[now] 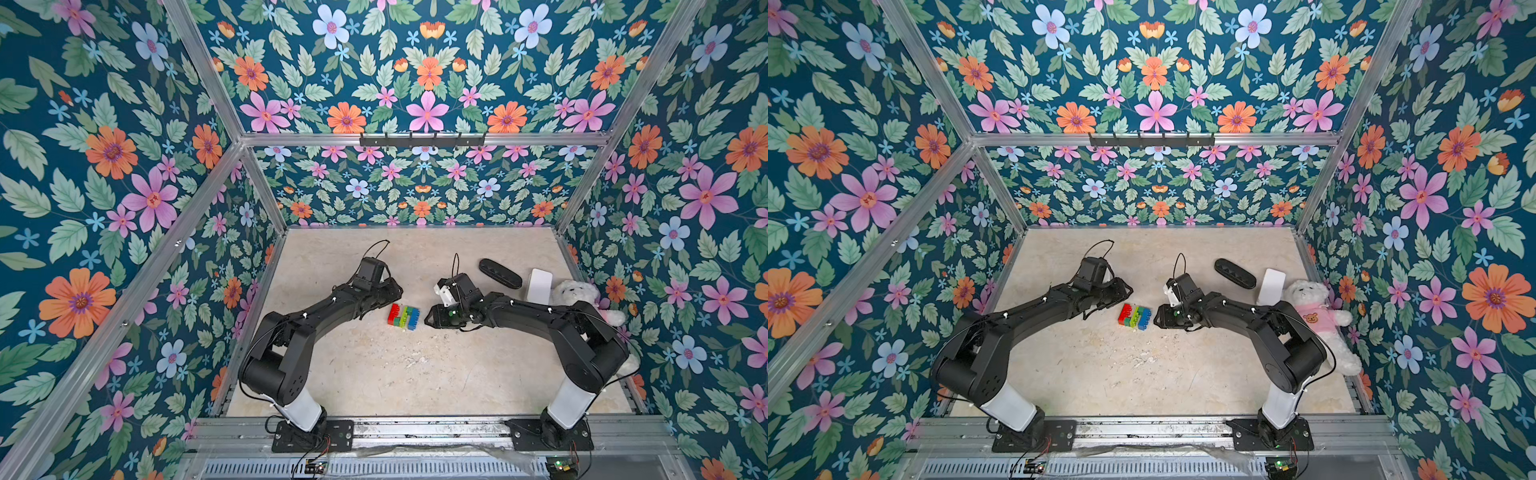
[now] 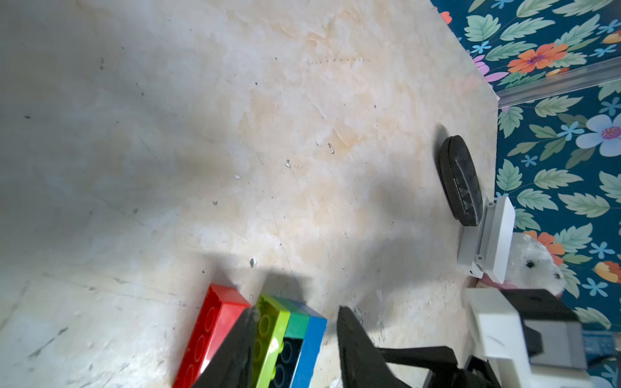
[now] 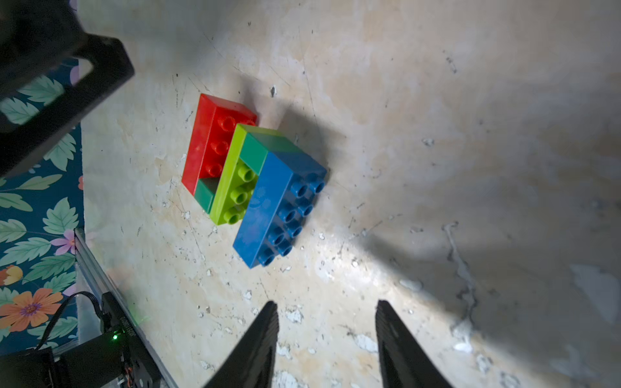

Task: Assemble the number 5 with lego
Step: Assemble the lego brick with the lego brick, then adjust the lego brick at the center of the board.

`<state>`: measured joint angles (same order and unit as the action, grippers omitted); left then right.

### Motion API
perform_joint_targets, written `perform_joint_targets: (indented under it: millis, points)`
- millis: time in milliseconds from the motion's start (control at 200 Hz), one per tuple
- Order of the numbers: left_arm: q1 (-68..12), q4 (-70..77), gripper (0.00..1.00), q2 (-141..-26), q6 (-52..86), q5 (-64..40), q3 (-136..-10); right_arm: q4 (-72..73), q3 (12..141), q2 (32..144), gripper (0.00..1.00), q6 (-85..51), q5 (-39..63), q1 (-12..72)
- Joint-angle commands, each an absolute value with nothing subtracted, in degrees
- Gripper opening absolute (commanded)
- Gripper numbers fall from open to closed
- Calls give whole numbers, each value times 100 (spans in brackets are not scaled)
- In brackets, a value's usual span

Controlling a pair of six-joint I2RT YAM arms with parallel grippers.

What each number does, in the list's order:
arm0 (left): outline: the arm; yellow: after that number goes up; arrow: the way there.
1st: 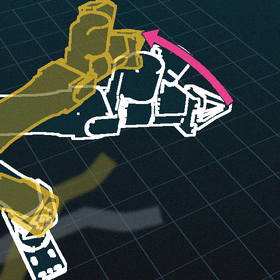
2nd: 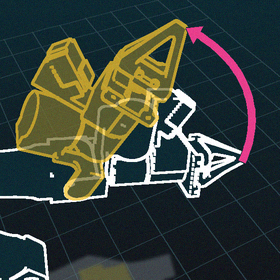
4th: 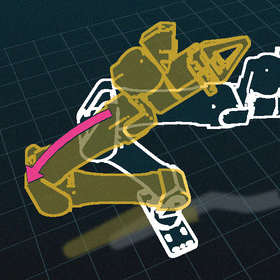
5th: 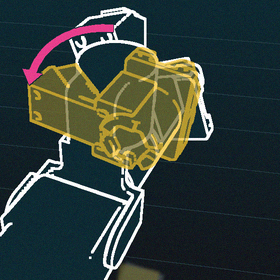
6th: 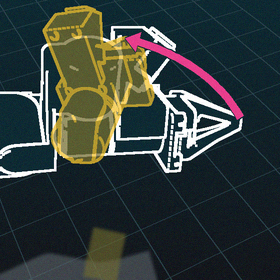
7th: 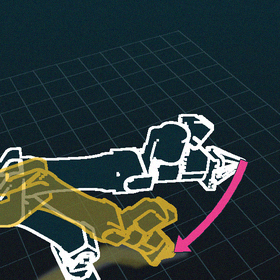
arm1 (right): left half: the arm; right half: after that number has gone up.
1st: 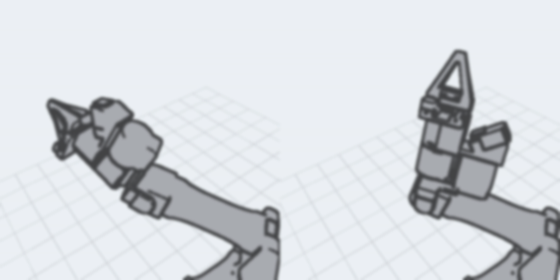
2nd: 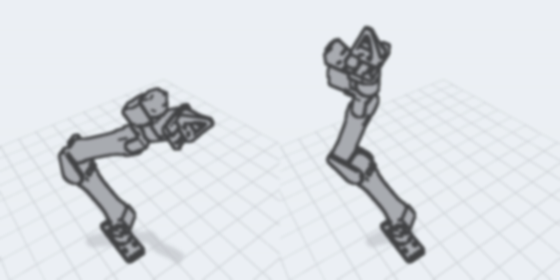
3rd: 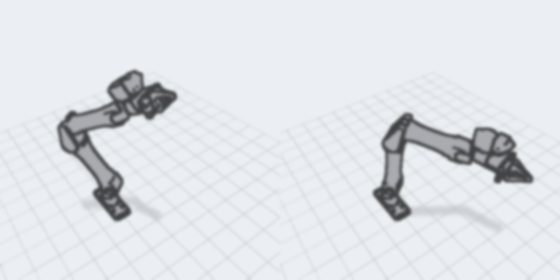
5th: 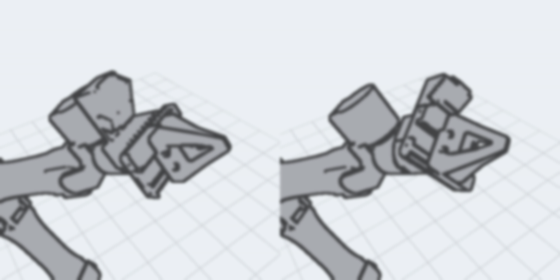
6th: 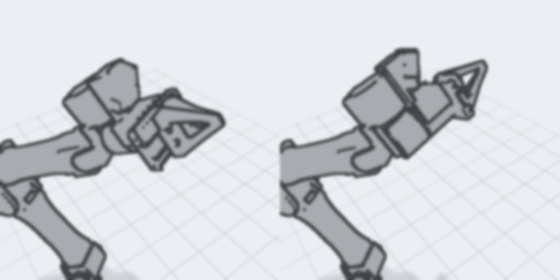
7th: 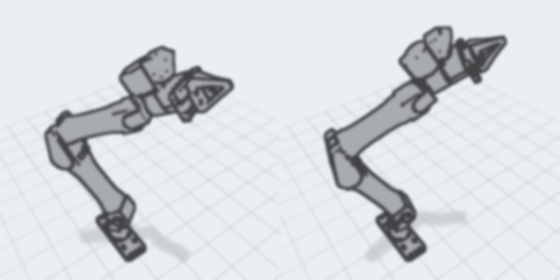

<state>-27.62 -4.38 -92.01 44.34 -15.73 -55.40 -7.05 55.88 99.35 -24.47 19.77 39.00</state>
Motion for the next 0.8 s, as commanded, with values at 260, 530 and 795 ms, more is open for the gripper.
perform_joint_targets:
  millis: [260,530,795]
  points:
    - [-2619,-832,19,-8538,3677,-662,-4417,90,4898,9253,49,-2924,1696,4095]
    - [-2622,-150,20,-9089,3444,-715,-4307,450,4396,9030,48,-3168,1804,4221]
    - [-2629,140,19,-9341,3452,-782,-4278,1514,4283,9599,47,-3606,2134,4783]
